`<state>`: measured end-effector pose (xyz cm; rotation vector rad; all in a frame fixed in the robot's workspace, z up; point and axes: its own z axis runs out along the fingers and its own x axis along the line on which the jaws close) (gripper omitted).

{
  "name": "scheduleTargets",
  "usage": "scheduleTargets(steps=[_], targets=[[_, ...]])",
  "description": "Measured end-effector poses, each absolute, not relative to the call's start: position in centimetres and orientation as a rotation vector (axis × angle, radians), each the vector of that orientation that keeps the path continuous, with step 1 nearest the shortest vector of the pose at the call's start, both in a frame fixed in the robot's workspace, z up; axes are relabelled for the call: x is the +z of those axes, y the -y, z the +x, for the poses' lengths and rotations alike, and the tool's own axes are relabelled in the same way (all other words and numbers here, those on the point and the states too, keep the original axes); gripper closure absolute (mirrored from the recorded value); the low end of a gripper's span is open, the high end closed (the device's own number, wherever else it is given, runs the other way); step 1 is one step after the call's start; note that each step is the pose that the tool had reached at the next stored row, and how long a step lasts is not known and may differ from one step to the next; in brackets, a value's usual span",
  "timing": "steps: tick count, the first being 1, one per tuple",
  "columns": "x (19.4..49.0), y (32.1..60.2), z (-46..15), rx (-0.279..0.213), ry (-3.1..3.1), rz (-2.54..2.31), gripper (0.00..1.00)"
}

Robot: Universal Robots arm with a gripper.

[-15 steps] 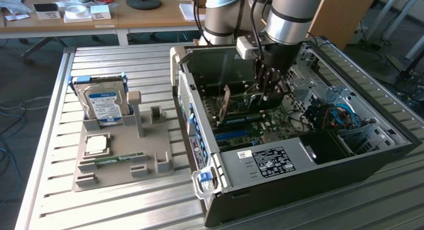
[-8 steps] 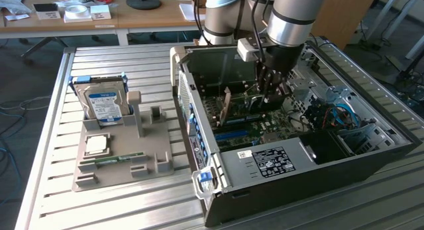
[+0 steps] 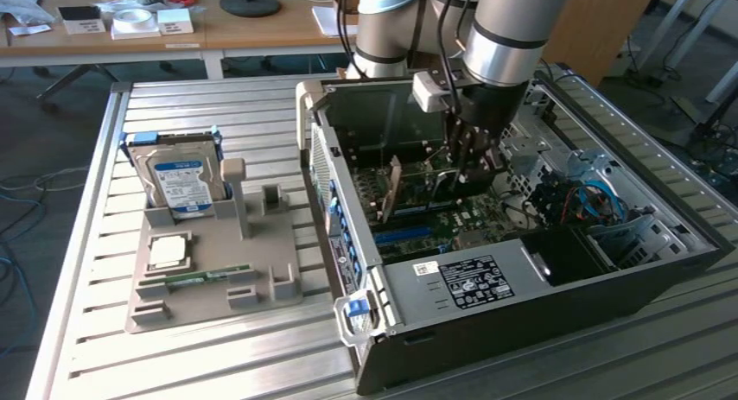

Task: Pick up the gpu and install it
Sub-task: 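Insert the gpu into the slot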

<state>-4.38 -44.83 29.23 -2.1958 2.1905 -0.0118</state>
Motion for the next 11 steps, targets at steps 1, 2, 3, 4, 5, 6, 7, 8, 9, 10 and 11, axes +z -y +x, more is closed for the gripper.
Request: scheduleTargets(steps=[1, 2, 3, 4, 5, 6, 7, 8, 9, 10, 11], targets=[[29.16, 44.84, -4.39, -0.012, -2.191, -2.196, 0.73], [29.14, 44.85, -4.41, -0.012, -2.191, -2.196, 0.73], [29.13, 44.86, -4.43, -0.012, -2.191, -2.196, 0.73], [29.12, 44.88, -4.47, -0.012, -2.191, -2.196, 0.73], [29.12, 44.92, -4.52, -0.012, -2.191, -2.195, 0.73], [29.12, 44.98, -4.57, -0.012, -2.191, -2.196, 0.73], [29.12, 45.05, -4.63, -0.012, -2.191, -2.196, 0.73], [29.11, 45.15, -4.68, -0.012, -2.190, -2.196, 0.73], [29.12, 45.25, -4.72, -0.012, -2.190, -2.196, 0.73], [29.11, 45.33, -4.78, -0.012, -2.190, -2.196, 0.73], [29.09, 45.37, -4.86, -0.012, -2.191, -2.196, 0.73]])
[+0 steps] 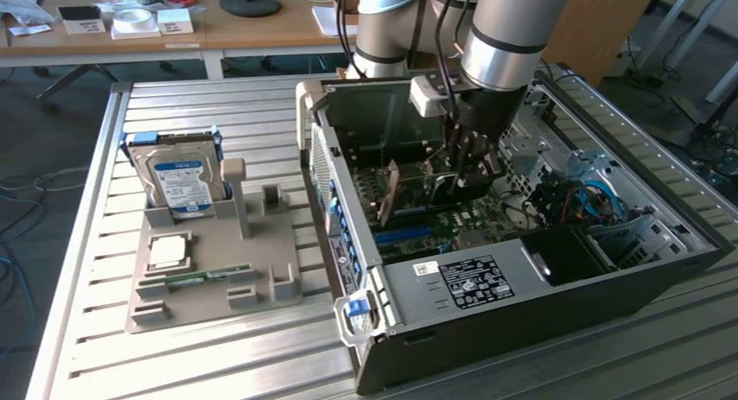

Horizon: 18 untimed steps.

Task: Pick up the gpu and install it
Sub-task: 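Insert the gpu into the slot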

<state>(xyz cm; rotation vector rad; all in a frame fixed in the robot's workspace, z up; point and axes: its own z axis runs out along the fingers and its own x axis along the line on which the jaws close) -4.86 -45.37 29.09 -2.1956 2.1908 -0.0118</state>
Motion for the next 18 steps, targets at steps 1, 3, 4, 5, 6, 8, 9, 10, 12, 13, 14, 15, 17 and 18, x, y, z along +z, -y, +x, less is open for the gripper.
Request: scheduleTargets(steps=[1, 3, 4, 5, 6, 8, 9, 10, 12, 13, 14, 15, 17, 18], targets=[[29.0, 45.4, -4.9, -0.012, -2.191, -2.196, 0.73], [28.9, 45.4, -5.1, -0.012, -2.191, -2.196, 0.73], [28.8, 45.4, -5.1, -0.012, -2.191, -2.196, 0.73], [28.7, 45.4, -5.2, -0.012, -2.191, -2.196, 0.73], [28.6, 45.4, -5.3, -0.012, -2.191, -2.196, 0.73], [28.6, 45.4, -5.5, -0.012, -2.191, -2.196, 0.73], [28.5, 45.4, -5.6, -0.012, -2.191, -2.196, 0.73], [28.5, 45.4, -5.7, -0.012, -2.191, -2.196, 0.73], [28.5, 45.4, -5.9, -0.012, -2.190, -2.196, 0.73], [28.5, 45.4, -5.9, -0.012, -2.190, -2.196, 0.73], [28.4, 45.4, -6.0, -0.012, -2.190, -2.196, 0.73], [28.3, 45.5, -6.0, -0.012, -2.191, -2.196, 0.73], [28.2, 45.5, -6.1, -0.012, -2.190, -2.196, 0.73], [28.1, 45.5, -6.2, -0.012, -2.191, -2.196, 0.73]])
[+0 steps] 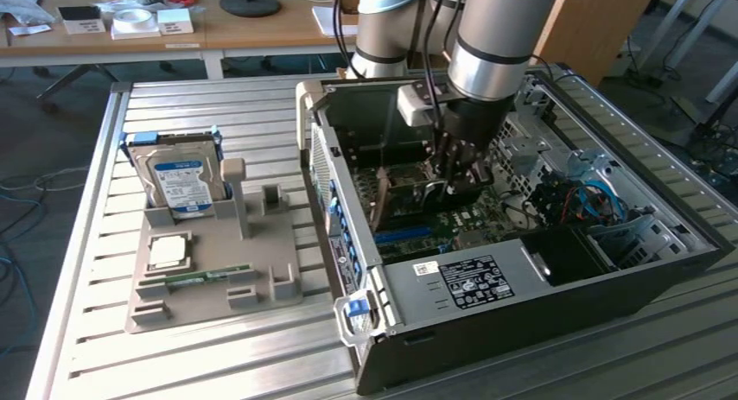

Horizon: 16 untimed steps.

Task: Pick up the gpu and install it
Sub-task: 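Insert the gpu into the slot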

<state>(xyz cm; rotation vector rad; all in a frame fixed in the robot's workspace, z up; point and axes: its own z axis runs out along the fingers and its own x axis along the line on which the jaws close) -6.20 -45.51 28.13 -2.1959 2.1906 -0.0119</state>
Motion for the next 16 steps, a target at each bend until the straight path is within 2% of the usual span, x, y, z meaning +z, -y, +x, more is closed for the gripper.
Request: scheduleTargets(steps=[16], targets=[[27.0, 45.7, -7.3, -0.012, -2.191, -2.196, 0.73]])
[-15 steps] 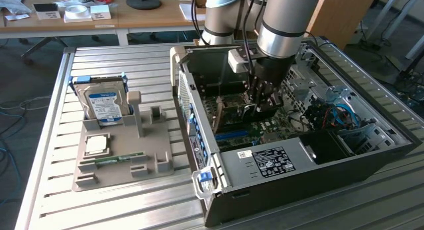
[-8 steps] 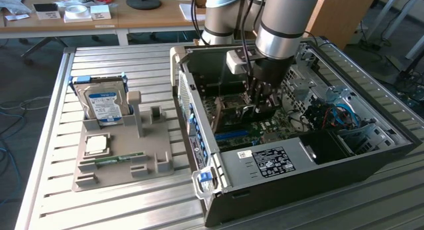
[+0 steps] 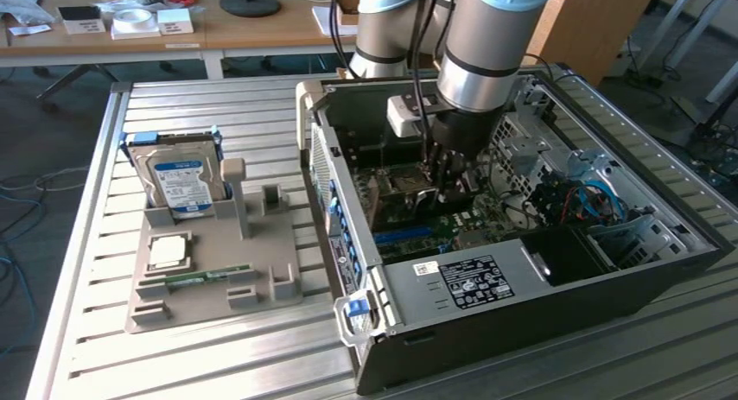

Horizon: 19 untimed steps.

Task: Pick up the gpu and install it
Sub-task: 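Insert the gpu into the slot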

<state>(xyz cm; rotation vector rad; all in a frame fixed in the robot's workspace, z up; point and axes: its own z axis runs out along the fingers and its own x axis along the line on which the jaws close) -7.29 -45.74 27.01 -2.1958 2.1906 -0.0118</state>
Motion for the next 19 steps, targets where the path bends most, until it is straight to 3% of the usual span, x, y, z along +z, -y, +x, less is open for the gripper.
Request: scheduleTargets(steps=[19], targets=[[26.33, 45.74, -8.08, -0.012, -2.190, -2.196, 0.73]])
